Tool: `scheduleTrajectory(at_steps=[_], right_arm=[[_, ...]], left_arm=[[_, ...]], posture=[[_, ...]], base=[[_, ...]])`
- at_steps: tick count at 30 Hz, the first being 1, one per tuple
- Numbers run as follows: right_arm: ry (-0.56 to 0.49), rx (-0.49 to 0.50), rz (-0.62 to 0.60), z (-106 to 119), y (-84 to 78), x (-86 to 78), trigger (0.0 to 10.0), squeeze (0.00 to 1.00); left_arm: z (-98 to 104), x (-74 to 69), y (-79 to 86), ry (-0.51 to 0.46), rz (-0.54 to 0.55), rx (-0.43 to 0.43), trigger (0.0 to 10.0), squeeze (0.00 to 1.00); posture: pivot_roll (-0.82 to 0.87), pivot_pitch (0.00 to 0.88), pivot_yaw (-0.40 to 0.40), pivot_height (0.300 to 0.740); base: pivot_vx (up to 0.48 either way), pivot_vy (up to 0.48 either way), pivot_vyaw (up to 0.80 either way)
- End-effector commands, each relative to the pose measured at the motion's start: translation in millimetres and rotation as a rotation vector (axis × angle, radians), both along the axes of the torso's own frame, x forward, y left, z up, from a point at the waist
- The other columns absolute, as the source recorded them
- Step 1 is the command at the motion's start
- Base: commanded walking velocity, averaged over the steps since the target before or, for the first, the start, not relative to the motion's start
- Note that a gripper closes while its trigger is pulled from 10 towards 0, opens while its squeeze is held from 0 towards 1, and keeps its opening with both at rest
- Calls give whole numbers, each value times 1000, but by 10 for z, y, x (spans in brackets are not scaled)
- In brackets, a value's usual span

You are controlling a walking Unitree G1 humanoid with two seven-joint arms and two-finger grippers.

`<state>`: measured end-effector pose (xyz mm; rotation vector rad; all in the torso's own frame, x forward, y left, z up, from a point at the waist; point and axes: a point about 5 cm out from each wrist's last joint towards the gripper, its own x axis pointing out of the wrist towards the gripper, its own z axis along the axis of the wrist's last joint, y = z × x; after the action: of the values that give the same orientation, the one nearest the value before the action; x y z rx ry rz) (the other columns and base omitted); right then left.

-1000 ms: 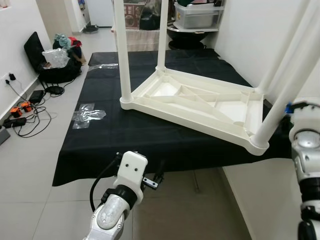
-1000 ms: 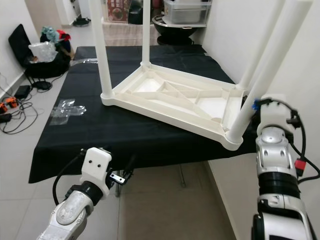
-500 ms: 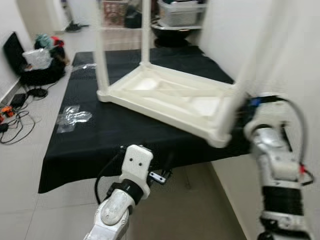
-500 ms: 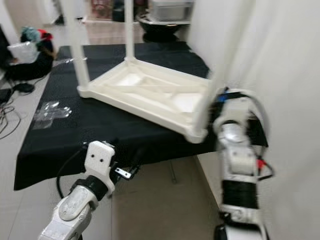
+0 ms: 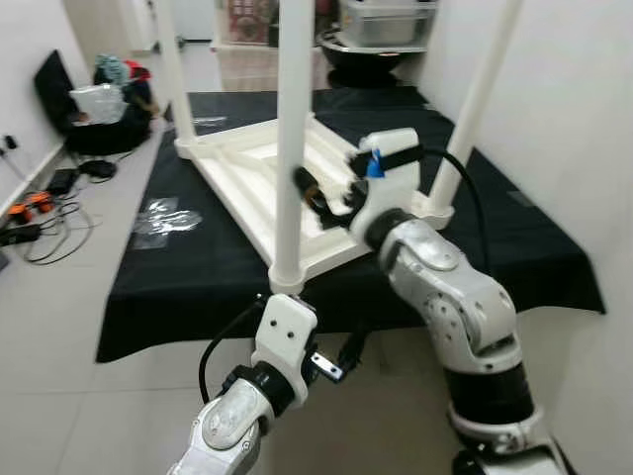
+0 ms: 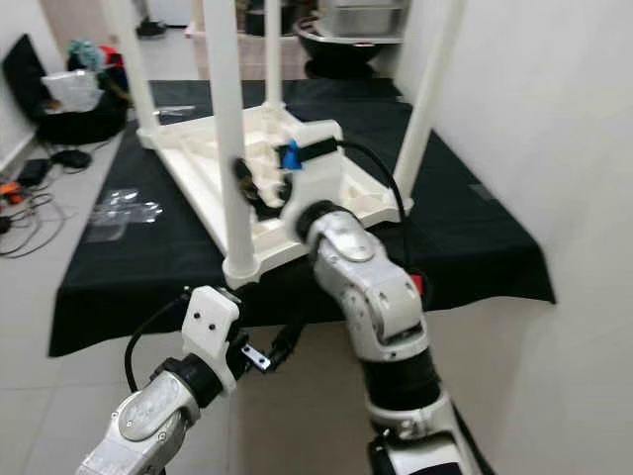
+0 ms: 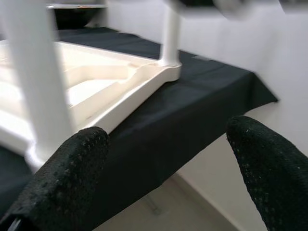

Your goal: Building children table

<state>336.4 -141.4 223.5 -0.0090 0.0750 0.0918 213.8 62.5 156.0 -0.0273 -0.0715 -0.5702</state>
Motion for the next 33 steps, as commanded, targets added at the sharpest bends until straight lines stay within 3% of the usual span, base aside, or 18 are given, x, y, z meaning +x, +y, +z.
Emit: scheduleTrajectory(at_steps=[1,2,3,6,9,13,19,21,22,24,25,28,33], right_arm=[[-7,-13,-56,13,-88,14,10000,0],[-2,-54,-206,-2,-355,35,10000,0],[-2,-54,-206,-2,-355,35,10000,0],[-13,-101,-441,-13,-710,-5,10000,0],[-13,-108,-554,-37,-880,-62,10000,0],[-4,-108,-586,-67,-938,-82,10000,0],[-20,-73,-570,-56,-875,-83,10000,0],[-32,-60,-559,-38,-813,-83,10000,0],[-32,-60,-559,-38,-813,-83,10000,0],[-32,-51,-558,-40,-786,-97,10000,0],[-32,-51,-558,-40,-786,-97,10000,0],[-41,-34,-548,-28,-760,-123,10000,0],[-52,-24,-543,-1,-749,-133,10000,0]], left_arm=[[0,8,-13,0,-2,13,10000,0],[63,68,-41,-25,-30,12,10000,0],[63,68,-41,-25,-30,12,10000,0],[111,191,-67,-92,-135,100,10000,0],[133,315,-28,-103,-188,122,10000,0],[210,469,5,-106,-218,91,10000,0],[268,712,38,-112,-258,77,10000,0],[291,958,95,-118,-241,104,10000,0],[291,958,95,-118,-241,104,10000,0],[358,1165,133,-129,-211,107,10000,0],[358,1165,133,-129,-211,107,10000,0],[468,1417,177,-143,-145,109,10000,0],[565,1597,179,-146,-99,99,10000,0]], posture=[[53,20,-69,740],[55,14,-67,740],[55,14,-67,740],[52,8,-65,740],[45,6,-56,740],[45,7,-49,740],[38,10,-43,740],[30,11,-34,740],[30,11,-34,740],[22,15,-24,740],[22,15,-24,740],[14,20,-14,740],[11,21,-9,740]], base=[[0,0,0],[0,0,0],[0,0,0],[0,0,0],[0,0,0],[0,0,0],[0,0,0],[0,0,0],[0,0,0],[0,0,0],[0,0,0],[0,0,0],[0,0,0]])
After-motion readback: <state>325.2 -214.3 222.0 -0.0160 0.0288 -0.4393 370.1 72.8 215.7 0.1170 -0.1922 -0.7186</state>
